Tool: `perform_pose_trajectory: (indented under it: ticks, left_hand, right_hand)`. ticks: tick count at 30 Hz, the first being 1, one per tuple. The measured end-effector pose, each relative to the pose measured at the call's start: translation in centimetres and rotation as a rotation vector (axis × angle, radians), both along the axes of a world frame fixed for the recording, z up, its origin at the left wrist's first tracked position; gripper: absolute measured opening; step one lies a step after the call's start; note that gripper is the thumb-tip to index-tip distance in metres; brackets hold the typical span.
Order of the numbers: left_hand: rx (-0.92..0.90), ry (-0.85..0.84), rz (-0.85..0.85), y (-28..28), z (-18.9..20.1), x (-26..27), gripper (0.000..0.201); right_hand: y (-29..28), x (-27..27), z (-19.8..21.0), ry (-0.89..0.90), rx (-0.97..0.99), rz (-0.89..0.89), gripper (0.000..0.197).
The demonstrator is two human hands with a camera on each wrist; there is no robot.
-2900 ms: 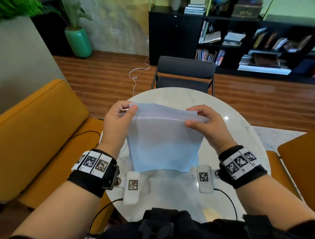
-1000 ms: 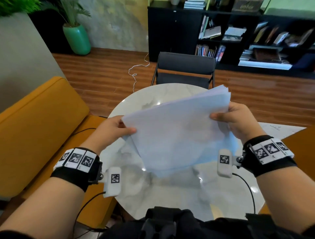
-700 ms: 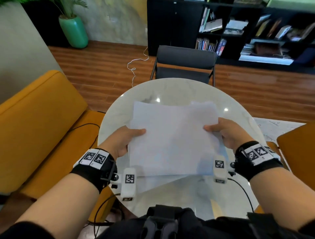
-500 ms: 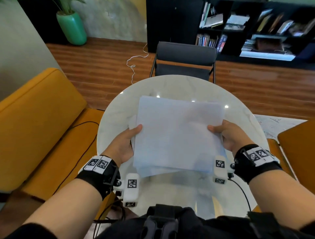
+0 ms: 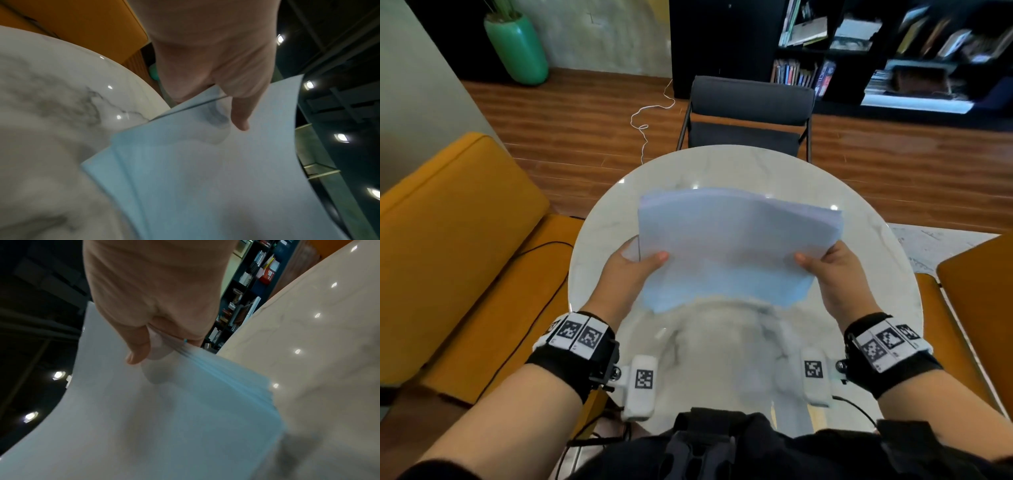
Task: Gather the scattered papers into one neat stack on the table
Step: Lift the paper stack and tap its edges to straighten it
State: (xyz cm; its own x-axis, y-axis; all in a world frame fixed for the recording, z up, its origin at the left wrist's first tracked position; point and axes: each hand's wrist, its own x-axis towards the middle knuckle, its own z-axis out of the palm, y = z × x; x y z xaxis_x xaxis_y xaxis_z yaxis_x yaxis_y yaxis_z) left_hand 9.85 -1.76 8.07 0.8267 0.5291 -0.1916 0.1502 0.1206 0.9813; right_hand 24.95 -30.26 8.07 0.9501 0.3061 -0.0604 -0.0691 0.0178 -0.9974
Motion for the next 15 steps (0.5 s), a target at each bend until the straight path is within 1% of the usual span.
perform_pose_trajectory:
  ticks: [3,5,9,11,12,14,15]
  left_hand:
    - [-0.048,0.02,-0.044,0.7,-1.1,-0.5,0.032]
    - [-0.085,0.025,-0.029,1.0,-1.7,-0.6,0.031]
    - [-0.142,-0.051,-0.045,1.6,-1.6,-0.3,0.05]
    - [-0.134,-0.116,-0.1,2.2,-1.2,-0.1,0.058]
    - [-0.127,-0.137,-0.127,2.6,-1.1,-0.1,0.065]
    - [-0.128,-0.111,-0.159,3.3,-1.8,-0.2,0.081]
    - [-0.122,-0.063,-0.164,3.5,-2.4,-0.3,0.083]
  right_hand:
    - [-0.8,-0.6,-1.8,0.028,-0.038,0.093,0.042]
    - [-1.1,-0.6,-2.9,0.067,-0.047,0.087,0.04]
    - [-1.2,-0.3,-3.0,0.073,-0.043,0.029,0.031]
    - [-1.3,0.0,-2.4,0.06,0.018,0.048,0.026]
    - [-1.5,0.2,-2.1,0.051,0.044,0.073,0.027]
    - [-1.8,0.5,-1.9,0.027,0.02,0.126,0.026]
    - [-1.8,0.6,-1.9,0.009,-0.028,0.146,0.026]
